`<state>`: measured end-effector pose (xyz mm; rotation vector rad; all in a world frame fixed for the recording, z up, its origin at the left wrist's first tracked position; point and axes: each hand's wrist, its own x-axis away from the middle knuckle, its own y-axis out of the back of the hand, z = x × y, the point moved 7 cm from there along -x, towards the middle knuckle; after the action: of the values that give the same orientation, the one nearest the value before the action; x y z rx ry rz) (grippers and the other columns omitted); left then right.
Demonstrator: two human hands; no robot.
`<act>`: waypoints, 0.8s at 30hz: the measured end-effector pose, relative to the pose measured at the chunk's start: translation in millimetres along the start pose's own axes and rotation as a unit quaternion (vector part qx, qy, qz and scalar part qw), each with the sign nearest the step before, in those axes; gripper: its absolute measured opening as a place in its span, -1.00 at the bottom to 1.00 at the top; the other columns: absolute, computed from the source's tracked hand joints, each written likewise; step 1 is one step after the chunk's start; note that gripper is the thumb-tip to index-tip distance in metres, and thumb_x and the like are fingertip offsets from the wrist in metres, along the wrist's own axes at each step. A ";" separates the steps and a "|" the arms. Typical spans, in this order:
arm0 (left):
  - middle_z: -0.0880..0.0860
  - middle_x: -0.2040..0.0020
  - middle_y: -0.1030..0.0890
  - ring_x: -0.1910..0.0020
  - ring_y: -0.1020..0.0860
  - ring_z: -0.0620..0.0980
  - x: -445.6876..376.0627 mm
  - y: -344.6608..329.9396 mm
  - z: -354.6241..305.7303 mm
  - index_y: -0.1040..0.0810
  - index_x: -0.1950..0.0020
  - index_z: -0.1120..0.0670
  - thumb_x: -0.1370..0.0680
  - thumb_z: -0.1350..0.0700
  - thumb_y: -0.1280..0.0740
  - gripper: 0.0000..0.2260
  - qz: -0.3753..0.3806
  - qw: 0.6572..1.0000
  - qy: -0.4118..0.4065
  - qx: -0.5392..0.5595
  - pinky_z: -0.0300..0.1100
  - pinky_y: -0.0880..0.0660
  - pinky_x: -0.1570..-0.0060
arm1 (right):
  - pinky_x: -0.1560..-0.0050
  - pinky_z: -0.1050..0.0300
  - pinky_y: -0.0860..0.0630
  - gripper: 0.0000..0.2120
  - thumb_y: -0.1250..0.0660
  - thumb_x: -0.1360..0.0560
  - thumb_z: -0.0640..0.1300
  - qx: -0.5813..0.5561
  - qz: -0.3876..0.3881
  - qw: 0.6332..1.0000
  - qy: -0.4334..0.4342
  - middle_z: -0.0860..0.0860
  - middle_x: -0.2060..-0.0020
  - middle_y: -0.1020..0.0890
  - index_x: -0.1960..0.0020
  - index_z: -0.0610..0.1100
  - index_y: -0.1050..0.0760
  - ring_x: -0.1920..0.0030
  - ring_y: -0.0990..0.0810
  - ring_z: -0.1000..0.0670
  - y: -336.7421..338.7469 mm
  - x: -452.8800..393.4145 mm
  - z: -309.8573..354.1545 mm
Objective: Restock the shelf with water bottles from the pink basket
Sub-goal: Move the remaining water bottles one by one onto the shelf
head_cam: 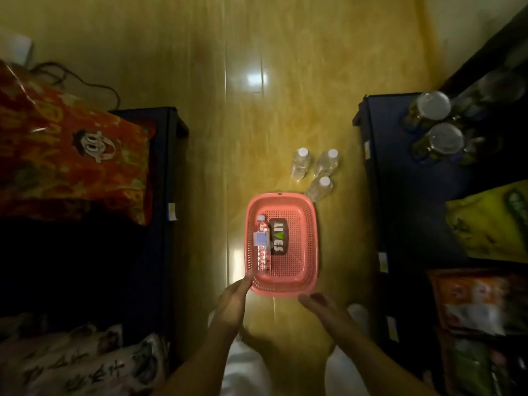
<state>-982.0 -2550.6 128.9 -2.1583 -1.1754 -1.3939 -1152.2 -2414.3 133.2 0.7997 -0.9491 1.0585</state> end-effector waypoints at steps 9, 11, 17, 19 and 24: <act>-0.11 -0.10 -0.73 -0.13 -0.65 -0.09 -107.2 -29.9 58.6 -0.68 -0.25 -0.08 -0.62 -0.32 -0.20 -0.56 0.004 1.000 0.006 -0.008 -0.12 -0.44 -0.09 | -0.20 0.06 -0.42 -0.65 -0.37 -0.52 0.22 0.018 -0.010 0.999 -0.036 0.03 -0.16 -0.58 -0.17 0.02 -0.48 -0.16 -0.53 0.01 -33.0 -105.1 -78.6; -0.07 -0.09 -0.75 -0.08 -0.71 -0.04 -129.2 -37.4 58.5 -0.66 -0.28 -0.08 -0.57 -0.39 -0.23 -0.49 0.007 1.000 -0.006 -0.009 -0.12 -0.54 -0.08 | -0.19 0.07 -0.42 -0.67 -0.38 -0.53 0.19 0.008 -0.018 0.999 -0.040 0.02 -0.13 -0.58 -0.14 -0.01 -0.50 -0.13 -0.53 0.01 -36.6 -120.2 -89.5; 0.06 -0.15 -0.73 -0.13 -0.68 0.15 -190.8 -45.5 46.3 -0.63 -0.33 -0.10 -0.63 -0.22 -0.29 -0.65 -0.045 0.999 -0.021 -0.012 0.16 -0.54 -0.30 | -0.30 0.04 -0.42 -0.53 -0.44 -0.50 0.16 -0.081 -0.015 0.996 -0.036 0.09 -0.26 -0.58 -0.33 -0.02 -0.51 -0.27 -0.54 0.02 -36.6 -156.9 -106.4; 0.07 -0.18 -0.71 -0.15 -0.67 0.14 -204.4 -45.2 44.8 -0.62 -0.34 -0.10 -0.65 -0.18 -0.29 -0.67 -0.060 0.998 -0.027 -0.016 0.14 -0.53 -0.32 | -0.35 -0.04 -0.45 -0.49 -0.46 -0.43 0.22 -0.107 -0.029 0.994 -0.022 0.09 -0.23 -0.62 -0.29 0.01 -0.55 -0.27 -0.56 0.01 -31.1 -167.7 -102.7; 0.03 -0.16 -0.68 -0.13 -0.65 0.08 -219.9 -44.5 44.7 -0.57 -0.42 -0.05 -0.67 -0.14 -0.28 -0.64 -0.078 0.996 -0.035 -0.016 -0.06 -0.52 -0.21 | -0.28 -0.04 -0.50 -0.35 -0.41 -0.22 0.38 -0.160 -0.029 0.987 0.002 0.06 -0.13 -0.67 -0.18 0.01 -0.60 -0.18 -0.61 0.00 -24.5 -190.2 -90.6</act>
<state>-1030.6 -2597.4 -89.7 -2.1943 -1.3837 -1.4189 -1143.9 -2406.7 -78.7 0.5546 -1.0537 0.8294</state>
